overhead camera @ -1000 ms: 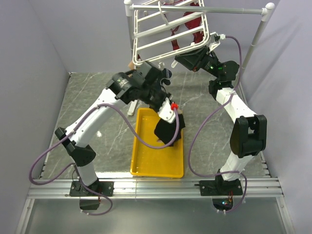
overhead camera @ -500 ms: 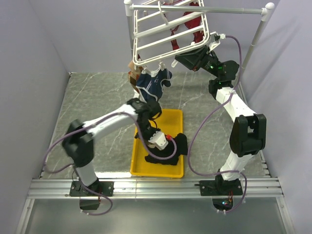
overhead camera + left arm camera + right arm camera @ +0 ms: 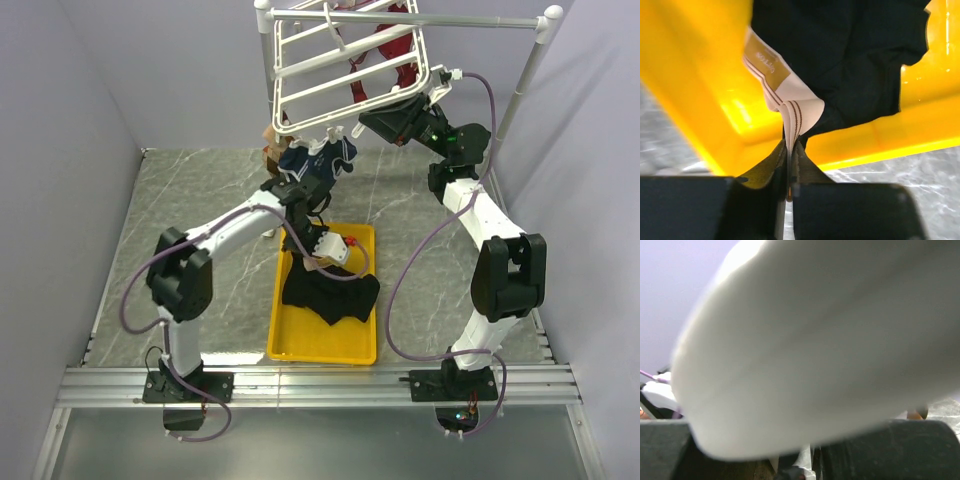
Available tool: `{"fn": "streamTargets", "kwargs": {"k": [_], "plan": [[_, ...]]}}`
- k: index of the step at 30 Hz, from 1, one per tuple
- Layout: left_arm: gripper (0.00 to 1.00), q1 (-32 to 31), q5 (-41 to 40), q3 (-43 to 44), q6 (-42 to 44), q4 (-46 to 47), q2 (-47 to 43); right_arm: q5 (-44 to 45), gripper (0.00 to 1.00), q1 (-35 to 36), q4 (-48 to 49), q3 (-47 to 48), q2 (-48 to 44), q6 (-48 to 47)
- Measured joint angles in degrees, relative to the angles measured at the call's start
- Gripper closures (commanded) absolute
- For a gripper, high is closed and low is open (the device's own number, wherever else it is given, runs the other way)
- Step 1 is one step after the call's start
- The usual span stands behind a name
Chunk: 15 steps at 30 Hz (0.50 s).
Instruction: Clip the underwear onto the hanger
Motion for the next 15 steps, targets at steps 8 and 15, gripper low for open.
{"fn": "streamTargets", "kwargs": {"k": [8, 15], "plan": [[0.82, -2.6, 1.05, -9.4, 1.64, 9.16, -9.88, -0.2, 1.0, 0.0, -0.11, 0.98, 0.57, 0.13], [1.0, -2.08, 0.52, -10.32, -1.9, 10.34, -8.68, -0.22, 1.0, 0.0, -0.11, 0.98, 0.59, 0.15]]}}
